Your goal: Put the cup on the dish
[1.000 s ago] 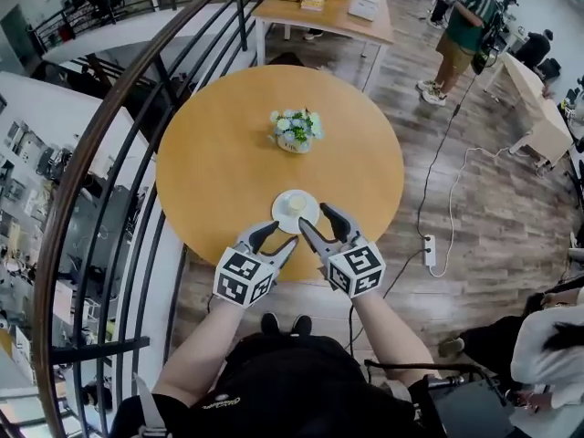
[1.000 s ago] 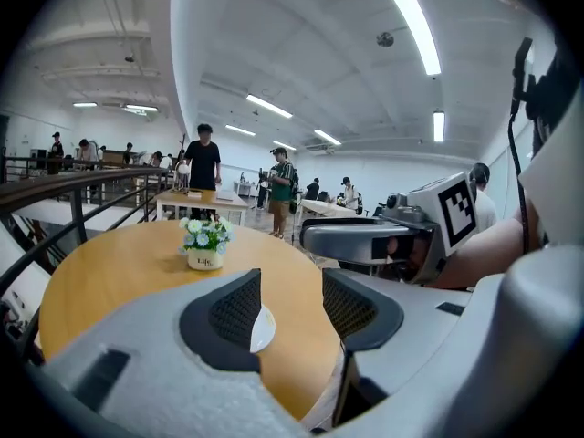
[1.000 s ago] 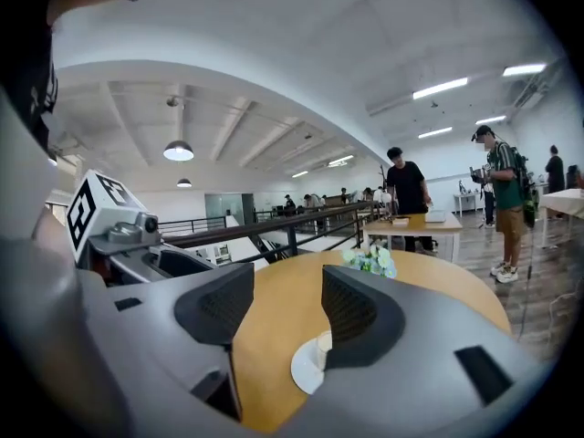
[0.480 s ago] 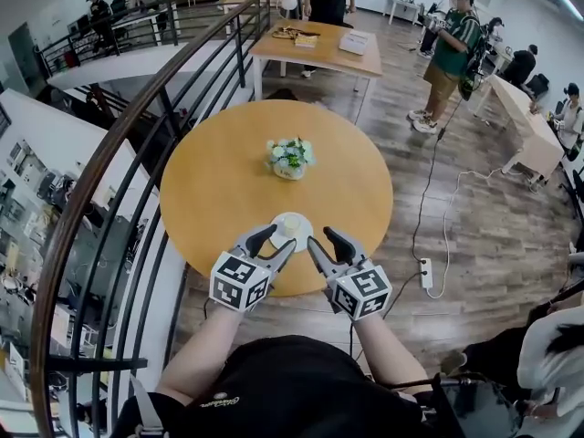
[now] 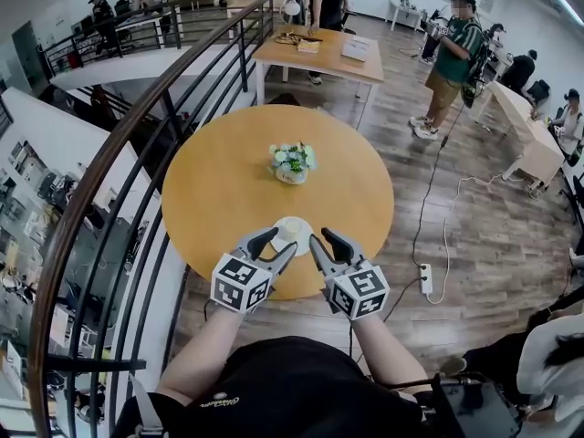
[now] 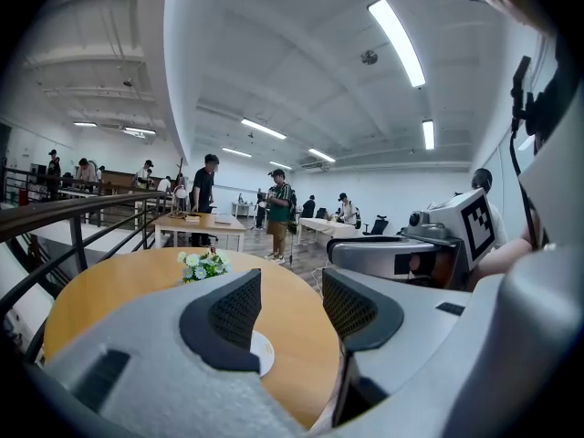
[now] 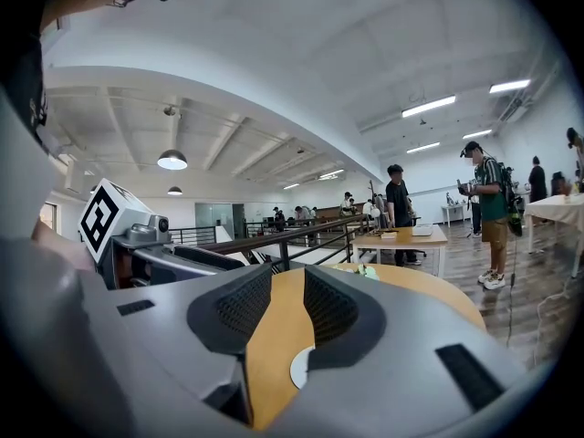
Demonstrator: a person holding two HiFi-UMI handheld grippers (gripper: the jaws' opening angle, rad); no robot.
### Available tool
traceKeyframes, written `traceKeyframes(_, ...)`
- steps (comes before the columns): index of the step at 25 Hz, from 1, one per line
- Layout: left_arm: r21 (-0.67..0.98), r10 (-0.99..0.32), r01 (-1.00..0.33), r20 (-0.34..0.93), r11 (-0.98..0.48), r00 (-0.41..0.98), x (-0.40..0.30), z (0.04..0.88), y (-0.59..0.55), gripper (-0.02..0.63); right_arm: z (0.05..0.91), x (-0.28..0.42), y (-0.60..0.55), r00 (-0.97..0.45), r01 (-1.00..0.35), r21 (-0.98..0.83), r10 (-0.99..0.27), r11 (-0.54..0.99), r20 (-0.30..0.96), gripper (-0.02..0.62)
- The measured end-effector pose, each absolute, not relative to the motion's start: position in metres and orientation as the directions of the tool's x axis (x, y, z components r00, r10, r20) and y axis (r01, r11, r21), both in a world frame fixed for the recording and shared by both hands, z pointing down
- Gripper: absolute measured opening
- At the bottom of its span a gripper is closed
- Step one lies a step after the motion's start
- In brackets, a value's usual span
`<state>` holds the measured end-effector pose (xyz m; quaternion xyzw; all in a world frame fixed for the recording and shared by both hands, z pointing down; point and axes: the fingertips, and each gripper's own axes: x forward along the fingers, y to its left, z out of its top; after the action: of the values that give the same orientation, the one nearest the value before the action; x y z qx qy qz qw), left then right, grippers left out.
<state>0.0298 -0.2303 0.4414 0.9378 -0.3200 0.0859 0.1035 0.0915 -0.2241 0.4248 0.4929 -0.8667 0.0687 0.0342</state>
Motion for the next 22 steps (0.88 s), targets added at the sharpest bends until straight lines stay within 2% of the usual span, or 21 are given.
traceKeyframes(22, 0.154, -0.576, -0.617, 0.244, -0.772, 0.78, 0.023, 0.447, -0.237, 0.211, 0.434, 0.077, -0.224, -0.553, -0.833, -0.097, -0.816, 0.545, 0.169, 0.114)
